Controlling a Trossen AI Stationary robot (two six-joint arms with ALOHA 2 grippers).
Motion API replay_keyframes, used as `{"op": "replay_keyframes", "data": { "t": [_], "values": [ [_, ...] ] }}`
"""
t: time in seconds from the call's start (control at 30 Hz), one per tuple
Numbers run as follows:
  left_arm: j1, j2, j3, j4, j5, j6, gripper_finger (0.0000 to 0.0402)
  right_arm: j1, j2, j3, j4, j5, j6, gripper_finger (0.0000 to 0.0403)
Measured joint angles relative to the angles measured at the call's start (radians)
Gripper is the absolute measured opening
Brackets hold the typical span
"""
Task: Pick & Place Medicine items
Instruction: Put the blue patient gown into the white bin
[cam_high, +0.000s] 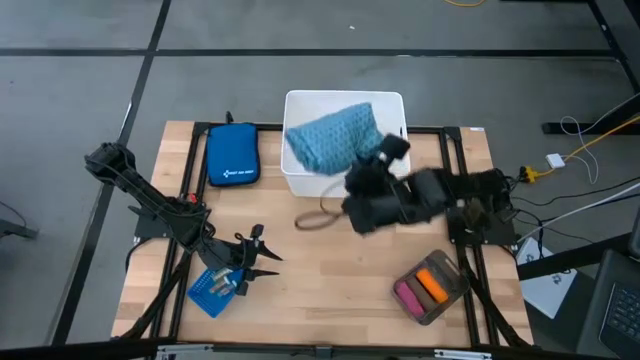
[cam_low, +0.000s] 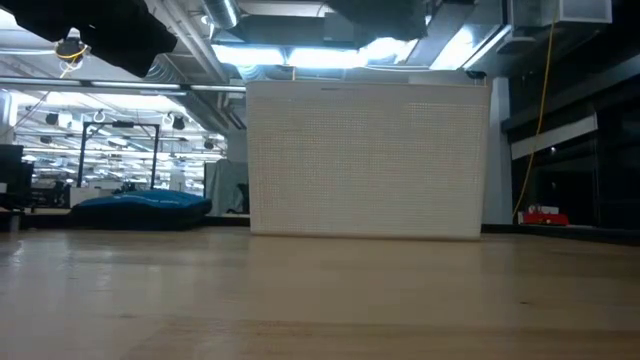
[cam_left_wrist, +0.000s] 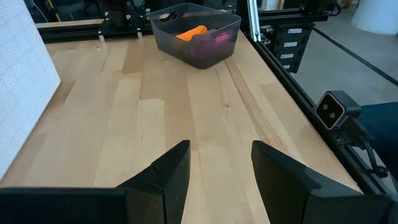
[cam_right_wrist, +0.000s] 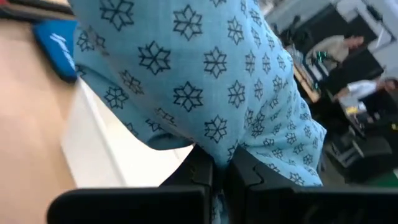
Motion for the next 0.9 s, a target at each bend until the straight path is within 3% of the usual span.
{"op": "replay_keyframes", "data": {
  "t": [0.4, 0.9],
  "values": [
    [0.000, 0.000, 0.000, -0.001, 0.000, 0.005, 0.0168, -0.289, 0.003, -0.001, 0.032, -0.188, -0.126, 0.0010],
    [0.000, 0.000, 0.000, 0.000, 0.001, 0.005, 0.0168, -0.414, 0.057, -0.003, 0.100, -0.333, -0.211, 0.0010]
  ]
}}
